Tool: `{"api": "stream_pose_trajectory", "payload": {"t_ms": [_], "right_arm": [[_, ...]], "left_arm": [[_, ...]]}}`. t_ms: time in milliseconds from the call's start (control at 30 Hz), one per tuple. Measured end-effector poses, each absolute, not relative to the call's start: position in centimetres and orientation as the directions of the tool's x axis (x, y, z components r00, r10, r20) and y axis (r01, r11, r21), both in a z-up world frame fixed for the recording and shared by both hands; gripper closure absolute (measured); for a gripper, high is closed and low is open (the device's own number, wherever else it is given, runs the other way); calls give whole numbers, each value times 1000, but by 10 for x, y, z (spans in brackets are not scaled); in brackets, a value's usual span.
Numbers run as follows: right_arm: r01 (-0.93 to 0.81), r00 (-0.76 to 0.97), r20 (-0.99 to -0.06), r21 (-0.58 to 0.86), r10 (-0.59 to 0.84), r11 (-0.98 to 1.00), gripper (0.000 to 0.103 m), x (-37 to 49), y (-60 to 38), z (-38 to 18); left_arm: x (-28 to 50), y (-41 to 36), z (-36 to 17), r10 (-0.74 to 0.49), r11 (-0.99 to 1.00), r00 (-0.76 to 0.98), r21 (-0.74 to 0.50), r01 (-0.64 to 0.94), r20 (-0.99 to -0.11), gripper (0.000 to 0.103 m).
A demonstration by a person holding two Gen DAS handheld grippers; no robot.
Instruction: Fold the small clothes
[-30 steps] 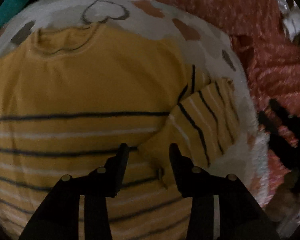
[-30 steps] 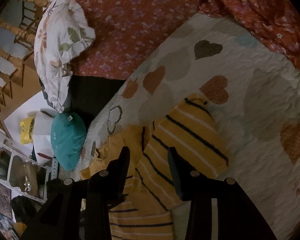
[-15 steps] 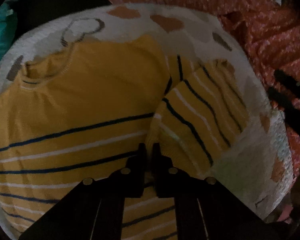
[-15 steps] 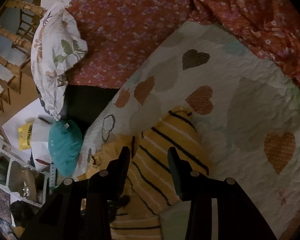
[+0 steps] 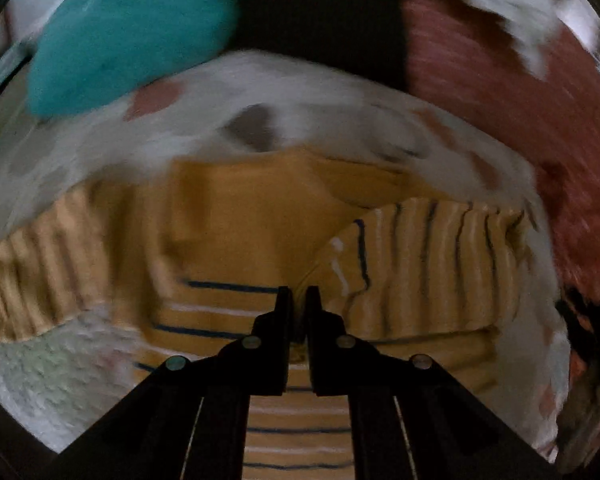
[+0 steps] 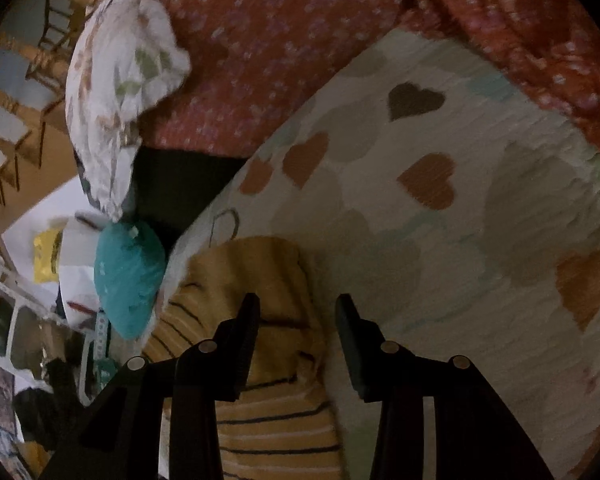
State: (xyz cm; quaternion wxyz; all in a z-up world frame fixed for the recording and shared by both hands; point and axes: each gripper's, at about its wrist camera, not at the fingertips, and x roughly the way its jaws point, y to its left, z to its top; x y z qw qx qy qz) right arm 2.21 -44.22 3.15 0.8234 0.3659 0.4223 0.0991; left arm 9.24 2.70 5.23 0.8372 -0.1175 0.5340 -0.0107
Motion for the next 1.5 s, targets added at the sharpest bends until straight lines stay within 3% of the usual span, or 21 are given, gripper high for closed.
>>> {"api": "stream_pose_trajectory", "payload": {"t_ms": [167,467,567,667,800,900,1000,1100,1200,1267,1333,1467,1500], "right_arm": [[108,586,-656,646,476,756,55,38,-398,28],[66,540,-755,479,372,876,55,62,-339,14],[99,522,-782,453,342,886,55,65,-341,7],[109,509,-779,481,366,870,55,62,-350,6],[23,533,-712,553,458,833,58,49,-349,14],[-18,543,-721,502,430,865,61,48,-339,11],[-23,426,-748,554,510,832,68,52,-326,-12],[-163,232,-751,597,618,786,68,36,-292,-21],[-335,73,-815,523,575,784,68,10,-251,-30],[-432,99,-848,435,521,790,68,0,-238,-19],[-425,162,-822,441,546,790,68,3,-245,-1],[-294,355,-795,405,493,866,62,22,-277,18],[-254,376,-792,412,482,875,62,27,-285,17]], "left_arm": [[114,71,20,-34,967,383,-128,-221,-923,96],[109,107,11,-69,918,391,-212,-335,-918,94],[93,98,19,-103,924,409,-239,-297,-907,93],[74,83,22,-149,929,423,-273,-250,-894,87],[72,63,11,-164,944,428,-267,-192,-889,84],[82,61,-9,-159,944,388,-255,-208,-908,84],[93,67,-20,-167,930,360,-267,-251,-918,84],[100,65,-18,-146,941,354,-240,-240,-924,84],[105,68,-21,-152,938,343,-244,-244,-927,84],[108,71,-21,-160,936,340,-252,-246,-927,84],[109,74,-20,-142,940,340,-234,-248,-930,85],[106,88,-15,111,946,350,-8,-323,-930,85],[107,96,-16,118,940,345,-8,-342,-931,86]]}}
